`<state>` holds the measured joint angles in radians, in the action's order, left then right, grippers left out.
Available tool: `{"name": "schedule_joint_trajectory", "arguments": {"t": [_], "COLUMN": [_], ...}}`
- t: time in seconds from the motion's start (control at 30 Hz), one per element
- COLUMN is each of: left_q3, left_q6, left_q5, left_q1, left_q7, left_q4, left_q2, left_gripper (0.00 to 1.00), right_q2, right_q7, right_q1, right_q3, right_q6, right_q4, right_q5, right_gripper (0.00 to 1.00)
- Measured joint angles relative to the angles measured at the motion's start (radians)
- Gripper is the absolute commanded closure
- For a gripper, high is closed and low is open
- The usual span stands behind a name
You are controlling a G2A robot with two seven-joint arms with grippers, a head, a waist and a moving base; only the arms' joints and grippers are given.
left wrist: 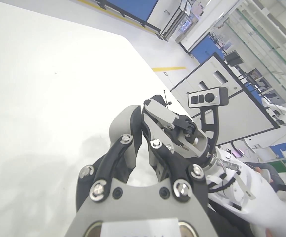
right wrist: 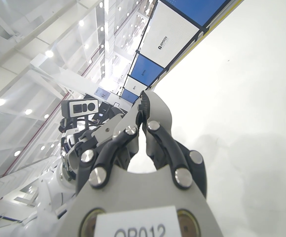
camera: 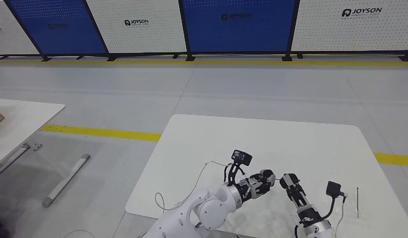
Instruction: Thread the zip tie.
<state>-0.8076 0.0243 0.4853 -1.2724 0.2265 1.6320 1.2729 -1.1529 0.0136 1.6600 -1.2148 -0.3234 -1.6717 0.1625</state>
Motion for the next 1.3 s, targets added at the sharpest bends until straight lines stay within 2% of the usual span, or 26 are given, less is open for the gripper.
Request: {"name": "schedule_joint_trajectory", "arguments": {"t": [0.2, 0.3, 0.5, 0.77, 0.87, 0.93, 0.97, 1.0, 1.13, 1.3], "left_q3": [0.004, 0.003, -0.002, -0.003, -0.001, 0.0, 0.0, 0.001, 0.001, -0.002], "left_q6": [0.002, 0.019, 0.026, 0.016, 0.004, -0.001, -0.002, -0.004, -0.008, -0.016], "left_q5": [0.004, -0.01, -0.012, -0.011, -0.008, -0.004, -0.003, -0.002, 0.003, 0.011], "left_q1": [0.0, -0.001, -0.003, -0.002, 0.0, 0.0, 0.0, 0.001, 0.002, 0.0], "left_q7": [0.005, 0.012, 0.011, 0.019, 0.017, 0.015, 0.015, 0.017, 0.019, 0.009], "left_q4": [-0.002, 0.0, 0.002, 0.0, 0.0, 0.002, 0.002, 0.002, 0.003, 0.008], "left_q2": [0.001, 0.001, 0.0, 0.001, 0.002, 0.002, 0.003, 0.003, 0.003, 0.003], "left_gripper": [1.0, 1.0, 1.0, 1.0, 0.93, 0.79, 0.65, 0.61, 0.68, 0.82], "right_q2": [-0.002, -0.003, -0.007, -0.011, -0.012, -0.014, -0.014, -0.015, -0.017, -0.02], "right_q7": [0.016, 0.021, 0.036, 0.034, 0.022, 0.012, 0.01, 0.01, 0.008, 0.0], "right_q1": [0.006, 0.007, 0.003, 0.005, 0.008, 0.011, 0.012, 0.012, 0.013, 0.016], "right_q3": [-0.011, -0.012, -0.011, -0.017, -0.022, -0.022, -0.022, -0.022, -0.024, -0.027], "right_q6": [-0.008, -0.007, -0.002, 0.001, 0.009, 0.015, 0.016, 0.017, 0.019, 0.025], "right_q4": [-0.006, -0.007, -0.003, -0.003, -0.005, -0.008, -0.009, -0.009, -0.008, -0.009], "right_q5": [-0.005, -0.005, -0.003, 0.001, 0.011, 0.022, 0.025, 0.027, 0.03, 0.041], "right_gripper": [1.0, 1.0, 1.0, 1.0, 1.0, 1.0, 1.0, 1.0, 1.0, 1.0]}}
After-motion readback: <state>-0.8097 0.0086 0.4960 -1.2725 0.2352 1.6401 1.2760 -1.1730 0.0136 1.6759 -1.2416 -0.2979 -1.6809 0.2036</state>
